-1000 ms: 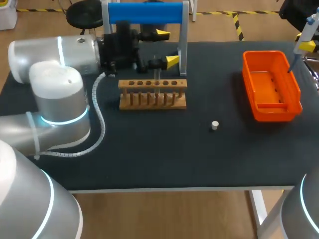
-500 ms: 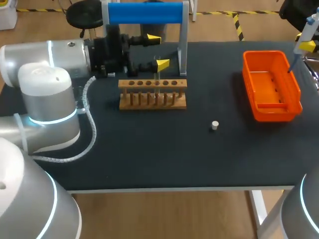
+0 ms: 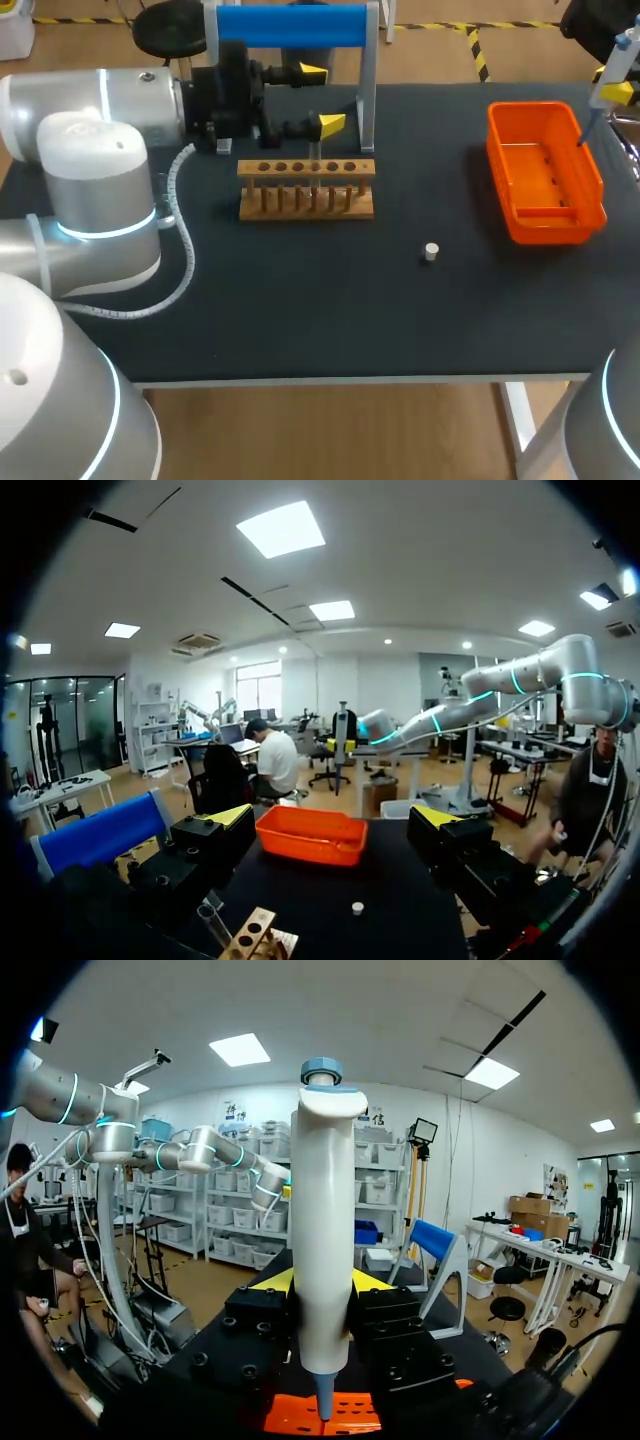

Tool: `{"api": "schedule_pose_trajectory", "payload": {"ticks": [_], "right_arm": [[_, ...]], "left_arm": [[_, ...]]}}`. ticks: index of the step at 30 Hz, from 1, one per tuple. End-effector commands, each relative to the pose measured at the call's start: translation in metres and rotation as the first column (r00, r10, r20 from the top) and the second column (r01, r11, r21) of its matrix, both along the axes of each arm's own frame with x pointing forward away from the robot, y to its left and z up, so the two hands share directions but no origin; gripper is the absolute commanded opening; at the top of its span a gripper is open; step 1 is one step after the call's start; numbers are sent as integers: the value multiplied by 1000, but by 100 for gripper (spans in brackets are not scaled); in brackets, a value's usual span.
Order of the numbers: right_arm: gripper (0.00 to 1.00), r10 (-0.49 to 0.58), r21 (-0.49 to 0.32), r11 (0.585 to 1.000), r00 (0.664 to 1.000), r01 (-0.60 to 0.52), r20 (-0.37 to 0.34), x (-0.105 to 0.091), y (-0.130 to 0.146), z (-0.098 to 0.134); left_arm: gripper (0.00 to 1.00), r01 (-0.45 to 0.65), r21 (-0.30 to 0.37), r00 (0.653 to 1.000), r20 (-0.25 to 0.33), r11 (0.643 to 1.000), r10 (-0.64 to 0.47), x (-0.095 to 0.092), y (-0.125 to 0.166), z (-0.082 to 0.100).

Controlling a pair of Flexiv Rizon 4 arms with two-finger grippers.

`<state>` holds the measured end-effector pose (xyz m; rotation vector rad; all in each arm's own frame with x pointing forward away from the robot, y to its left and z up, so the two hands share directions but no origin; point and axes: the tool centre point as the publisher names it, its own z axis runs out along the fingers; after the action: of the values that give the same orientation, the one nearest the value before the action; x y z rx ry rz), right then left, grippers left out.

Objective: Invert the test tube, pick up the pipette, mount the tip to pipette, aspirate from beaker and dispense into the tube, eject the tip, return the pipette, and cap with the stopper.

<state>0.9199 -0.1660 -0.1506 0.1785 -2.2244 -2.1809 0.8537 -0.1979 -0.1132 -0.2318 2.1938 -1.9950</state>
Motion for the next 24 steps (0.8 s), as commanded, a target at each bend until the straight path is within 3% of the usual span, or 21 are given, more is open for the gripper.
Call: {"api": "schedule_pose_trajectory", "payload": {"ticks": [1,20,24], "right_arm": [[0,-2,-3,1000,1000,2,0,-1,0,1],[0,-2,-3,1000,1000,2,0,-1,0,1],[0,12,-13,1000,1000,-12,-1,-11,31,1]], "left_arm": [[100,-1,0,1000,-1,1000,1,0,-1,0],[100,-1,0,1000,-1,1000,1,0,-1,0],[100,-1,0,1000,-1,1000,1,0,-1,0]]}}
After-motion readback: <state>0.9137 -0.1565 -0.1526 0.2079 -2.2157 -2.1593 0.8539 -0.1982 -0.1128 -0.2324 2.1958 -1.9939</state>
